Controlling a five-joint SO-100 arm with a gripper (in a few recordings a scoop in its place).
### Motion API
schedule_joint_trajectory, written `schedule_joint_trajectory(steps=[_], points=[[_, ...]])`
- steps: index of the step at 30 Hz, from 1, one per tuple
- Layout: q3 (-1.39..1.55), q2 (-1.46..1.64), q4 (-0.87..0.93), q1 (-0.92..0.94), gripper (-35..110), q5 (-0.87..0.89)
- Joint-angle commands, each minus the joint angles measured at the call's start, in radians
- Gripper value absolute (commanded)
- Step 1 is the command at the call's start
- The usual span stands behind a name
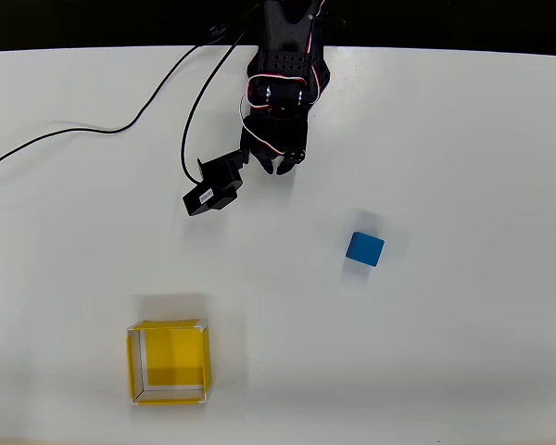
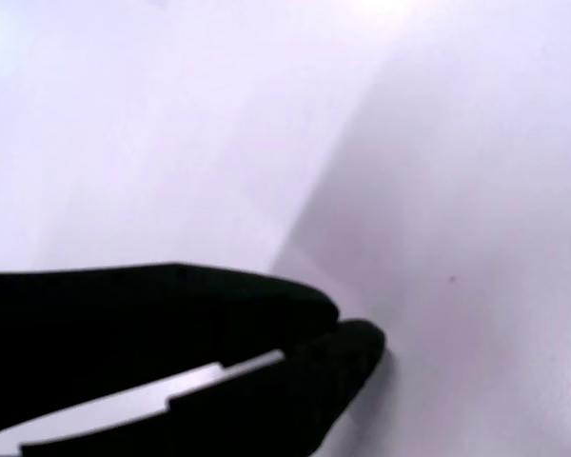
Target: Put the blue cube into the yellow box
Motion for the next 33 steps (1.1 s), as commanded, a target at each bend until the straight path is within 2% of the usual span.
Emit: schedule_joint_trajectory(steps=[1,6,13,17,20,23,26,33], points=[[0.026,0.026,0.018,0.011,0,-0.046],[0.026,0.023,0.017,-0.003,1,-0.054],[-0.012,-0.064,-0.126,0.011,4,-0.137],[-0.121,-0.195,-0.206,0.002,17,-0.15],[-0.296,-0.362,-0.252,-0.018,32,-0.063],[-0.465,-0.509,-0.298,-0.048,41,-0.028],[-0.604,-0.629,-0.322,-0.091,43,0.006],[-0.868,-0.882,-0.38,-0.216,42,0.207]])
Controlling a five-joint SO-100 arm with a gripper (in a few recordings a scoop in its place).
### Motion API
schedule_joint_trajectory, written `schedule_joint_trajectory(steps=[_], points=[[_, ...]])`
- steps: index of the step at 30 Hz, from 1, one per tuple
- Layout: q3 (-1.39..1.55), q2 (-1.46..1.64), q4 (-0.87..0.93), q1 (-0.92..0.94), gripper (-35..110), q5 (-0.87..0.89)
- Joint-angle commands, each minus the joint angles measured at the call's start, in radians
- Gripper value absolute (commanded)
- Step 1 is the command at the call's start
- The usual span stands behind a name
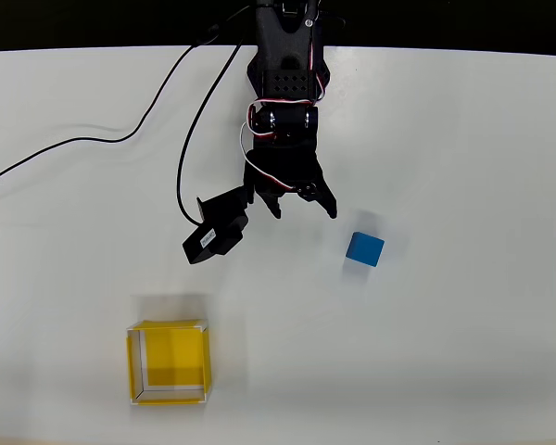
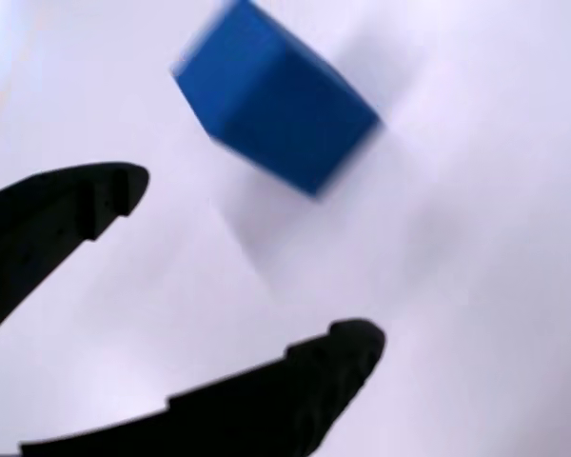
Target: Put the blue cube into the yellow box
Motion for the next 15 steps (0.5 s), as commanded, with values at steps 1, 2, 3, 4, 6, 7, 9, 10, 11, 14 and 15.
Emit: schedule_joint_trajectory(steps=[1,2,3,4,6,7,9,10,11,14,15], points=[[-0.225,-0.094,-0.035,-0.069,43,0.094],[-0.253,-0.13,-0.035,-0.081,45,0.115],[-0.281,-0.169,-0.041,-0.097,48,0.146],[-0.302,-0.206,-0.044,-0.11,50,0.169],[-0.342,-0.278,-0.046,-0.138,52,0.224],[-0.359,-0.314,-0.046,-0.153,52,0.25],[-0.39,-0.382,-0.051,-0.183,53,0.31],[-0.405,-0.416,-0.051,-0.198,54,0.341],[-0.419,-0.451,-0.051,-0.212,54,0.37],[-0.449,-0.546,-0.043,-0.255,54,0.433],[-0.457,-0.578,-0.041,-0.265,54,0.453]])
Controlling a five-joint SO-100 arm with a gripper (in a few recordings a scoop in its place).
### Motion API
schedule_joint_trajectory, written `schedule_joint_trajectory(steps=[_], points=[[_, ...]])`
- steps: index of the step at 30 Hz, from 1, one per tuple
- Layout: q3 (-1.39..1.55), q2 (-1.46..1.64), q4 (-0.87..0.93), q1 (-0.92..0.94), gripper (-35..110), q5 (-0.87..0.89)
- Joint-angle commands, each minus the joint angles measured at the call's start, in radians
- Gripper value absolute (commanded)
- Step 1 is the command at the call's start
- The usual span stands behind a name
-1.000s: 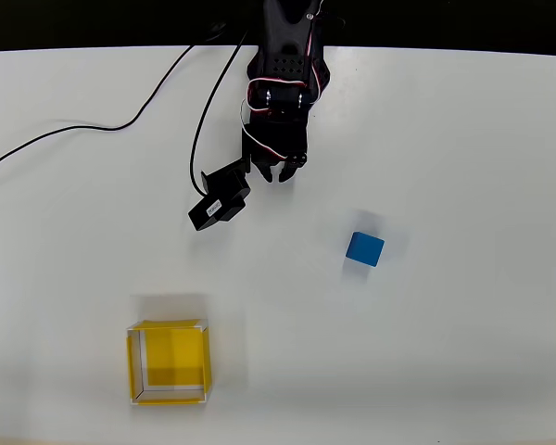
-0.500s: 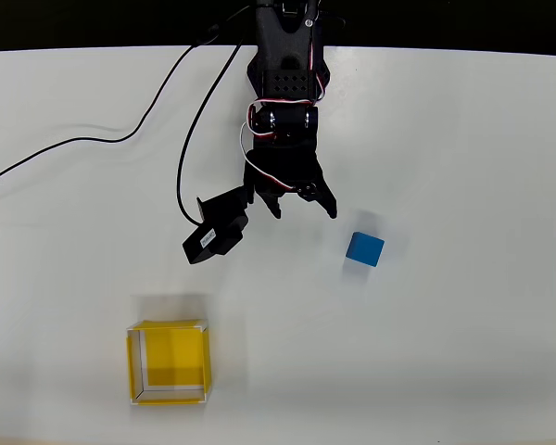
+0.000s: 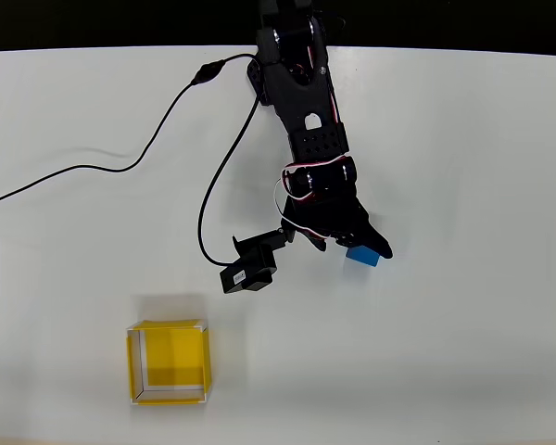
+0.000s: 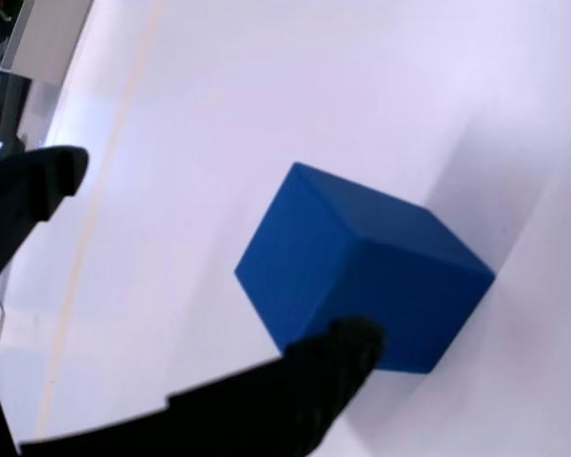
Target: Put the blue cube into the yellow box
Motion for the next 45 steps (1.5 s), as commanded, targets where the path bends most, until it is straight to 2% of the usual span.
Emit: schedule_joint_trajectory(steps=[1,16,21,30,32,38,45], points=[[-0.124,-0.051,0.0,-0.051,54,0.066],[-0.258,-0.344,-0.029,-0.114,50,0.126],[-0.264,-0.38,-0.049,-0.126,44,0.121],[-0.245,-0.391,-0.057,-0.132,21,0.095],[-0.244,-0.382,-0.058,-0.127,14,0.081],[-0.222,-0.316,-0.057,-0.081,8,-0.006],[-0.245,-0.094,-0.04,0.12,7,-0.212]])
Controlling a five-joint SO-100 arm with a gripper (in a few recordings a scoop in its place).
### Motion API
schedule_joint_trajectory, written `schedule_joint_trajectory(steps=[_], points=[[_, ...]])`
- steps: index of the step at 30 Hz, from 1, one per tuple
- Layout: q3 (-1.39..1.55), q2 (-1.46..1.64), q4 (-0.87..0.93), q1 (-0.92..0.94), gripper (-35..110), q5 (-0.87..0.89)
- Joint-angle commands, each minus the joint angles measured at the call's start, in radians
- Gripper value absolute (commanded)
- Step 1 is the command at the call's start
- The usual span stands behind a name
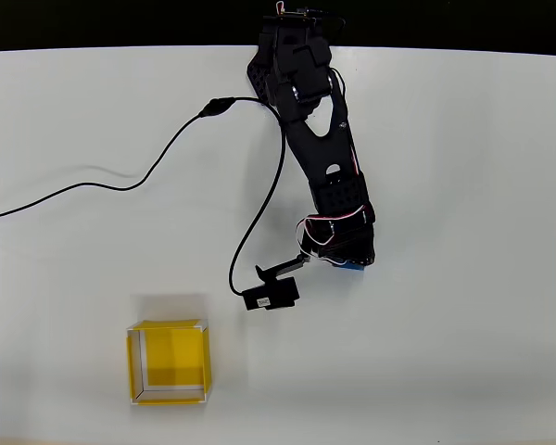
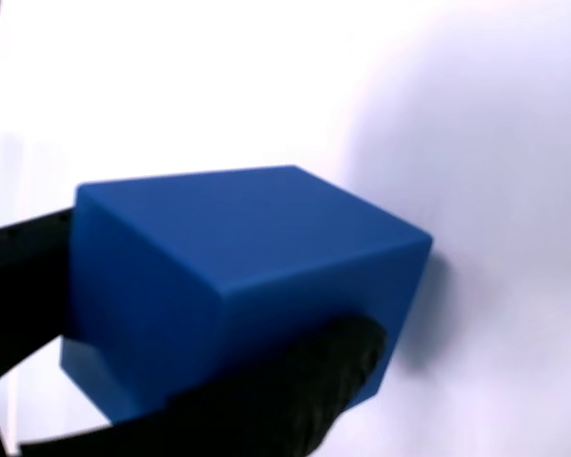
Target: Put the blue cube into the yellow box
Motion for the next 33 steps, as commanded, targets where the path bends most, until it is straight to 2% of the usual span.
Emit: schedule_joint_trajectory(steps=[1,7,15,33], points=[[-0.066,0.255,-0.011,0.143,7,-0.15],[-0.104,0.276,-0.167,0.396,7,-0.299],[-0.311,0.078,-0.327,0.62,8,-0.353],[-0.767,-0.337,-0.565,0.706,8,-0.416]])
